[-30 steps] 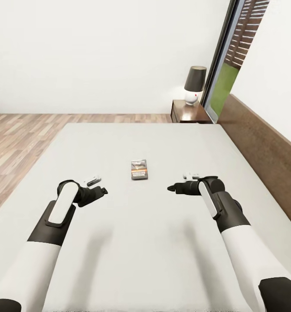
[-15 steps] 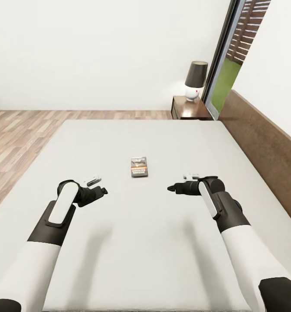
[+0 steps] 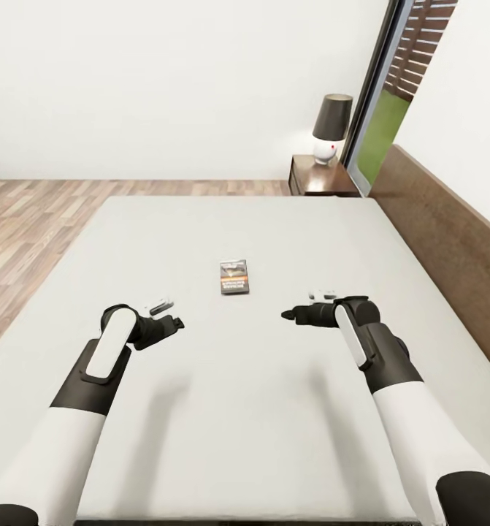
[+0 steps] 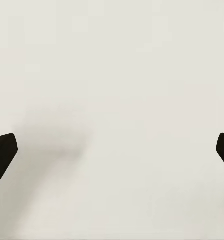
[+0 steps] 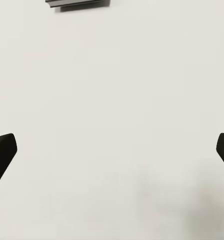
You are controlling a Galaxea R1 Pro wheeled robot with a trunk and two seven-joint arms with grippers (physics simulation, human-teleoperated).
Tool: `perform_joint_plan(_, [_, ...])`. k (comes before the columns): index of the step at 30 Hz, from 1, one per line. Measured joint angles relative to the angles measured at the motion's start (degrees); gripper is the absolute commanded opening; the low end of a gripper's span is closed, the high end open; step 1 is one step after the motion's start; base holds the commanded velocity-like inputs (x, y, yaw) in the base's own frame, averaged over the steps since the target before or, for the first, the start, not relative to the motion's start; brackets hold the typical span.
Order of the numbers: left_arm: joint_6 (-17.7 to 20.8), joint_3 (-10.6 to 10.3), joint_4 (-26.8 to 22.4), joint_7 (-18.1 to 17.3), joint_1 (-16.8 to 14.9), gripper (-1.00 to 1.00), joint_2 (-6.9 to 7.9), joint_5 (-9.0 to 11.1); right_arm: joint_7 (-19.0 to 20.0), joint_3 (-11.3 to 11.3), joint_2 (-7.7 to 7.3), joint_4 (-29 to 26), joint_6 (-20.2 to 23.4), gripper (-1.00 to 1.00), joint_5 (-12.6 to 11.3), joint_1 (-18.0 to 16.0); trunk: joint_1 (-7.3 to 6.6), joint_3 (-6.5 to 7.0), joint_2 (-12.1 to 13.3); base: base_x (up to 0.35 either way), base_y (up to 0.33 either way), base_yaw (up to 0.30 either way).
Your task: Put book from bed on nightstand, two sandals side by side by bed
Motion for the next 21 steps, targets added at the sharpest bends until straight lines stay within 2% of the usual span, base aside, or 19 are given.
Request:
perform_joint_plan(3, [-0.4,-0.4,1.4,-0.2,-1.2,1.00,-0.47,0.2,-0.2,-0.1,0.21,1.9,0.0,1.00,0.1,-2.7,0.00,-0.26,0.0,0.000,0.000,0.000])
perform_joint_plan(7, [-0.6,-0.4,3.0,-0.1,-6.1,1.00,-0.88,0.4,-0.5,-0.2,0.39,6.7,0.0,1.00,0.1,-9.3,0.00,-0.62,0.0,0.000,0.000,0.000])
perform_joint_plan(12, [-0.7,-0.5,5.6,0.1,-11.9,1.00,-2.01,0.6,-0.5,-0.4,0.43,16.2,-0.2,1.00,0.1,-19.9,0.00,-1.06,0.0,0.000,0.000,0.000])
perform_joint_plan(13, [-0.7,-0.6,6.5,0.1,-13.3,1.00,-2.90,0.6,-0.4,-0.5,0.42,20.9,-0.6,1.00,0.1,-23.9,0.00,-1.15,0.0,0.000,0.000,0.000])
perform_joint_plan(16, [-0.7,-0.6,8.3,0.1,-14.5,1.00,-4.33,0.5,-0.3,-0.7,0.42,27.7,-1.8,1.00,0.2,-29.3,0.00,-1.43,0.0,0.000,0.000,0.000])
perform_joint_plan(17, [-0.7,-0.6,8.4,0.1,-14.5,1.00,-4.35,0.5,-0.3,-0.7,0.42,27.8,-1.8,1.00,0.2,-29.3,0.00,-1.52,0.0,0.000,0.000,0.000])
perform_joint_plan(19, [-0.8,-0.6,10.6,-0.1,-15.1,1.00,-4.98,0.5,-0.4,-0.9,0.44,30.9,-2.9,1.00,0.1,-32.0,0.00,-1.70,0.0,0.000,0.000,0.000])
perform_joint_plan(21, [-0.9,-0.6,11.9,-0.2,-15.4,1.00,-5.21,0.6,-0.4,-1.0,0.45,32.0,-3.3,1.00,0.0,-33.0,0.00,-1.87,0.0,0.000,0.000,0.000])
